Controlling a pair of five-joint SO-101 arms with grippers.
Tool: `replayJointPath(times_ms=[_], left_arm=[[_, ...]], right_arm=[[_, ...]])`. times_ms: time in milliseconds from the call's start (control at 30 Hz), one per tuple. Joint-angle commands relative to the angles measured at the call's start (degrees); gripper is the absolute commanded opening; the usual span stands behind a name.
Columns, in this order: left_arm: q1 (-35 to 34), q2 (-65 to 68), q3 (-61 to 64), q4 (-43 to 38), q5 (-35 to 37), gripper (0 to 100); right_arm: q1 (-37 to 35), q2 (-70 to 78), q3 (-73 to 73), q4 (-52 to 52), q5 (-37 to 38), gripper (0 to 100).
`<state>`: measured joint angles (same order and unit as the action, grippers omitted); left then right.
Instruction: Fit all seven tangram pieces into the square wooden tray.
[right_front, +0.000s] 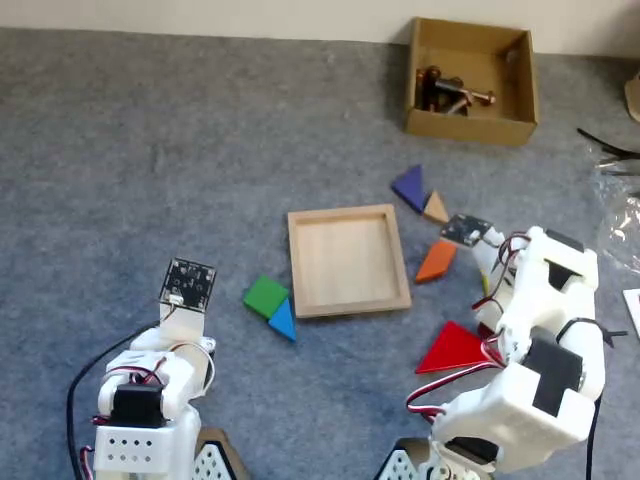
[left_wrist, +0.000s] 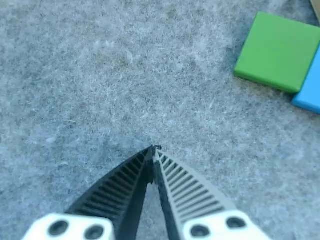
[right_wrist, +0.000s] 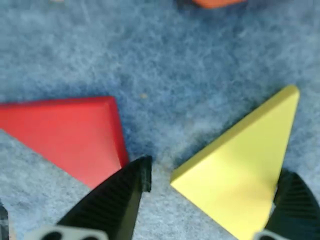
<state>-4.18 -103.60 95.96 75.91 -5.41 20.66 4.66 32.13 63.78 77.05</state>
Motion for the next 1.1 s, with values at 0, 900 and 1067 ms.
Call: replayJointPath(times_ms=[0, 900, 1067], left_arm=[[1.36, -0.31, 1.19, 0.18, 0.44, 1], [1.36, -0.31, 1.19, 0.18, 0.44, 1], [1.36, -0.31, 1.19, 0.18, 0.44, 1]], right_arm=[[-0.75, -0.75, -0.13, -0.75, -0.35, 36.5], [1.19, -1.10, -0.22, -0.75, -0.62, 36.5], [1.19, -1.10, -0.22, -0.75, -0.62, 36.5]])
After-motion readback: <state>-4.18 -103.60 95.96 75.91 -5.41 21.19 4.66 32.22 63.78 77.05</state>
